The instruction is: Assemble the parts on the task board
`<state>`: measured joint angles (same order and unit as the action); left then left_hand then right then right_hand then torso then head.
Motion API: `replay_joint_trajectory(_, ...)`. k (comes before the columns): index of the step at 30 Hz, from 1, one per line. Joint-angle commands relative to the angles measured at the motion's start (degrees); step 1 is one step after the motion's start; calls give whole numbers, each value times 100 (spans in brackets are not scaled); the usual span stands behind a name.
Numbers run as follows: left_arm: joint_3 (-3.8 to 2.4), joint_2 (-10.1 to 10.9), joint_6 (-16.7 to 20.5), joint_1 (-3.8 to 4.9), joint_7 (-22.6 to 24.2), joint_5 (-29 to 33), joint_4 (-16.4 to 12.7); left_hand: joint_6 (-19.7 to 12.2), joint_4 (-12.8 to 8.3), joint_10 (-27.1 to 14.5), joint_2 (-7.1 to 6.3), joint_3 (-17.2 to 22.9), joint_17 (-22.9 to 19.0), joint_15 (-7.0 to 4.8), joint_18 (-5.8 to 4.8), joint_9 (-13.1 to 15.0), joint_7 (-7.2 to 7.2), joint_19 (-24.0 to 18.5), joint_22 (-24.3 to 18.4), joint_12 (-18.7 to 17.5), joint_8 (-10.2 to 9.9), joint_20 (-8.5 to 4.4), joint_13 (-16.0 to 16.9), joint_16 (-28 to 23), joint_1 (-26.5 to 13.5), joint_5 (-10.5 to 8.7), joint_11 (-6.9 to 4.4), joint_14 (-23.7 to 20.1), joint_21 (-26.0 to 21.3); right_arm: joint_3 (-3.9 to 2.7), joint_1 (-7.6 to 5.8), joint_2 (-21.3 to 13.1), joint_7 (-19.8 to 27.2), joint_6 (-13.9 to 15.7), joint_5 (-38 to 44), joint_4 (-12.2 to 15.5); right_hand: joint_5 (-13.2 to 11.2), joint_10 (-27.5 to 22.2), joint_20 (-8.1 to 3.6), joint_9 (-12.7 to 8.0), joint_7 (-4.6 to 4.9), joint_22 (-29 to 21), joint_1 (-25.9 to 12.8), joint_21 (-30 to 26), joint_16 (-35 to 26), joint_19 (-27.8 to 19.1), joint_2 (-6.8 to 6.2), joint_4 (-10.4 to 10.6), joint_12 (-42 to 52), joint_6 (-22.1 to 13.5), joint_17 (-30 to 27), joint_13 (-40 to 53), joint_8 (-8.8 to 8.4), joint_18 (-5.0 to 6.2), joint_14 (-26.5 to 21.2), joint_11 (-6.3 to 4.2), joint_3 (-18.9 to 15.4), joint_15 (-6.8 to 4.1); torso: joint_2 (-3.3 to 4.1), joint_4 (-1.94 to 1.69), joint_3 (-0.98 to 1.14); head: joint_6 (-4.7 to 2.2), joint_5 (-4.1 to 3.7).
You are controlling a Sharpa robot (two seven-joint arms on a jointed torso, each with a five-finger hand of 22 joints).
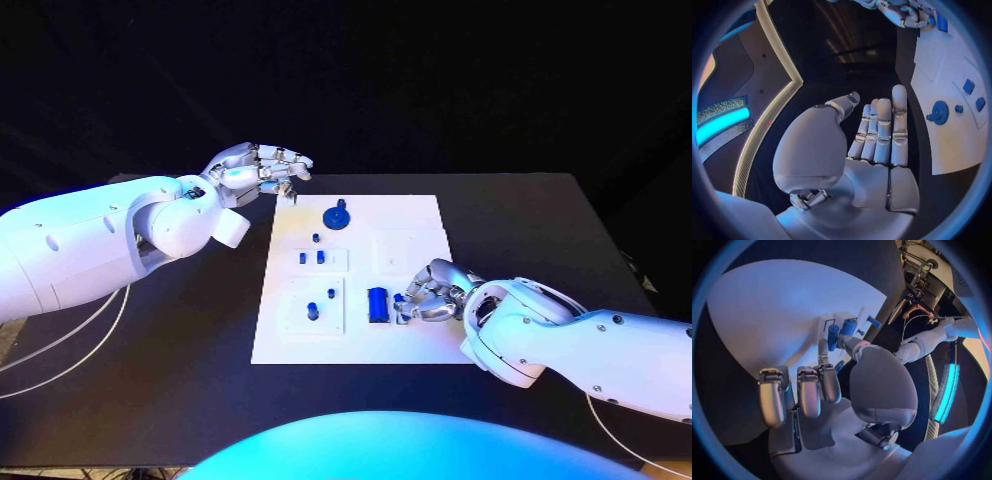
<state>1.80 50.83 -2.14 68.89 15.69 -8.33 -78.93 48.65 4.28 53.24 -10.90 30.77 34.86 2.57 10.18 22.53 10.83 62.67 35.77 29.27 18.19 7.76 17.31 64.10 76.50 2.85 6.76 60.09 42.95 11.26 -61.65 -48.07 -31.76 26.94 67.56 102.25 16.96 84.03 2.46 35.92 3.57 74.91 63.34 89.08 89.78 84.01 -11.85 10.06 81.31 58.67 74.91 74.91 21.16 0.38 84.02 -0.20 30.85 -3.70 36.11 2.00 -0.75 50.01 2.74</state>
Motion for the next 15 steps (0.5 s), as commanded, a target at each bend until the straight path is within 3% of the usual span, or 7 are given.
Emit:
replay_joint_trajectory(1, -4, -2, -87, 4, 25, 29, -20, -38, 39, -34, 7, 11, -10, -7, 38, 7, -15, 47, -9, 30, 35, -12, -10, 20, 52, 25, -5, -26, -29, 5, 13, 40, -24, -281, -8, -30, -19, 308, -52, -20, 13, 1484, -96, 6, 22, 572, -4, 35, 0, 21, 1509, 1070, -46, -20, 598, -46, 0, -52, 2, 0, 3, -1, 13)
replay_joint_trajectory(7, -4, 3, -98, 5, 12, 28, -23, -38, 39, -34, 7, 11, -10, -7, 38, 7, -15, 47, -9, 30, 35, -12, -10, 20, 52, 25, -5, -26, -29, 6, 18, 69, -75, -535, -2, -61, -20, 300, -51, -2, 5, 1481, -205, -5, 22, 568, -3, 66, -27, 54, 1509, 1059, -36, -17, 598, -50, -10, -53, -7, 9, 1, -1, 21)
replay_joint_trajectory(15, -4, 4, -111, 5, 3, 27, -22, -38, 39, -34, 7, 11, -10, -7, 38, 7, -15, 47, -9, 30, 35, -12, -10, 20, 52, 25, -5, -26, -29, 6, 19, 60, -128, -644, 48, -65, -19, 298, -53, 9, -5, 1484, -247, 6, 22, 572, 10, 79, -39, 81, 1509, 1054, -23, -20, 598, -57, -7, -57, -6, 8, 4, -1, 10)
